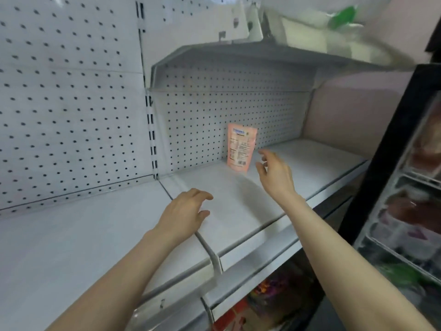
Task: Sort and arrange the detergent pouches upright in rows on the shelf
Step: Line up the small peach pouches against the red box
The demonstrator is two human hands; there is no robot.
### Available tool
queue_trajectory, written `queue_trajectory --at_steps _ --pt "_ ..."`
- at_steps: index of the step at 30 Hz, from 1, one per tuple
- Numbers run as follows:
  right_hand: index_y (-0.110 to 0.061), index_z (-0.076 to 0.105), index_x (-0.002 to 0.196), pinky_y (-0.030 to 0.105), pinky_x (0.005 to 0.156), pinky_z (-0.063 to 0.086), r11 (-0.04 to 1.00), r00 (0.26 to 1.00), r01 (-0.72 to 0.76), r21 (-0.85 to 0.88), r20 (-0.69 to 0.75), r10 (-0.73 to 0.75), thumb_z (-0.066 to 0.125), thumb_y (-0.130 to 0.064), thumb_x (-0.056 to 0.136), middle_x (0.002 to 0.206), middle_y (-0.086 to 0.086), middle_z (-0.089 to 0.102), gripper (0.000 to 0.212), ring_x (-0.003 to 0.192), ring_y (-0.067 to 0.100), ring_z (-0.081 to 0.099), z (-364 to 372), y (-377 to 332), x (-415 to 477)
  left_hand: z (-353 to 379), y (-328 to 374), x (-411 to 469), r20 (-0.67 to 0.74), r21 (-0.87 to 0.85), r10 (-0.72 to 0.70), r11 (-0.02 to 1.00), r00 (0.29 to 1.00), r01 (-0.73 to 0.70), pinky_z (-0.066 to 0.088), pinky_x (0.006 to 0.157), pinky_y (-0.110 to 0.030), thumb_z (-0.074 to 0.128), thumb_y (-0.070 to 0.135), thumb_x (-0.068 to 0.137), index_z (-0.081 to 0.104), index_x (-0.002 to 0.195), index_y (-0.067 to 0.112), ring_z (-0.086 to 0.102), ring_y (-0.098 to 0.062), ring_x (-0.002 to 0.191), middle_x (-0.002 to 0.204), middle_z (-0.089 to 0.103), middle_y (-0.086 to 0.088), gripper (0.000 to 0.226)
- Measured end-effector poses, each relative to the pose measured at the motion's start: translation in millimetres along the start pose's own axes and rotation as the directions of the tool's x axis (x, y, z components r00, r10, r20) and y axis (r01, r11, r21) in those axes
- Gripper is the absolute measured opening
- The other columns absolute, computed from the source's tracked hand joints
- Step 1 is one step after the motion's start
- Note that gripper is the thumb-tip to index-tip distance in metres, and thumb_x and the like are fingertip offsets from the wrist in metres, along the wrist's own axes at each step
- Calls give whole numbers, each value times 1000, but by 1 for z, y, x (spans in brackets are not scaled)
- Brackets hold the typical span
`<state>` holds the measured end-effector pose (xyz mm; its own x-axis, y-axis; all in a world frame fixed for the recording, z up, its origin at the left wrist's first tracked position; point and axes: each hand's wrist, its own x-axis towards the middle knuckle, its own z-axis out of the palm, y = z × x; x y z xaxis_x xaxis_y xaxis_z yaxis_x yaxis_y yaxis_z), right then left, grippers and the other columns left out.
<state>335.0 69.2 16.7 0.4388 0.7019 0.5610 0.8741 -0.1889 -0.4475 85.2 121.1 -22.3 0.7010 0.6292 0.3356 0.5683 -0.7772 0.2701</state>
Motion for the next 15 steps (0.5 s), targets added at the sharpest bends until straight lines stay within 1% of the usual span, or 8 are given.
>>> queue_trajectory --at_steps 4,6,7,9,11,13,14,15 --pt "-13 41 142 46 92 49 994 999 -50 97 0 50 55 -11 96 135 17 55 49 116 37 57 22 16 69 14 -2 21 25 49 -80 996 996 79 42 99 -35 55 29 95 47 136 28 50 -19 121 137 49 6 42" --pt "-12 36 145 47 96 49 982 996 -90 165 23 87 55 -12 96 139 18 51 52 119 37 55 34 21 98 20 -1 27 26 56 -130 990 991 128 41 101 -32 54 30 95 46 137 29 49 -18 123 138 48 7 43" --pt "-12 35 145 47 95 50 974 993 -113 196 53 105 55 -15 97 138 18 52 52 117 38 57 39 23 110 23 0 30 24 58 -154 987 988 152 41 101 -31 53 30 95 45 137 29 49 -17 123 139 47 8 43" --pt "-13 41 137 45 89 53 963 984 -153 223 122 128 54 -22 98 128 15 61 42 107 36 63 48 29 133 27 3 36 16 67 -202 977 979 200 41 100 -30 53 32 94 45 137 30 49 -16 122 138 47 9 44" --pt "-13 51 120 42 81 55 956 979 -163 244 160 126 48 -26 100 116 13 68 24 92 31 66 55 34 143 32 6 39 3 76 -248 966 969 247 42 99 -30 53 33 93 46 136 31 51 -15 121 137 48 10 44" --pt "-12 53 106 44 74 57 954 984 -136 267 149 99 46 -25 100 106 14 70 16 85 32 67 56 36 142 38 13 42 0 71 -293 954 956 292 45 96 -31 55 33 92 46 135 31 55 -15 117 133 51 9 44" --pt "-11 52 102 44 71 56 958 989 -104 265 129 72 46 -23 99 102 14 70 14 85 34 67 55 36 138 41 18 43 -6 58 -312 948 950 312 46 94 -31 56 33 91 46 135 31 57 -16 114 132 52 8 45" --pt "-8 52 99 41 66 52 962 993 -71 263 113 42 47 -21 99 97 14 69 14 84 34 66 51 34 131 44 24 47 -13 39 -331 943 944 331 46 93 -32 58 33 90 45 135 32 58 -17 112 131 53 7 47"
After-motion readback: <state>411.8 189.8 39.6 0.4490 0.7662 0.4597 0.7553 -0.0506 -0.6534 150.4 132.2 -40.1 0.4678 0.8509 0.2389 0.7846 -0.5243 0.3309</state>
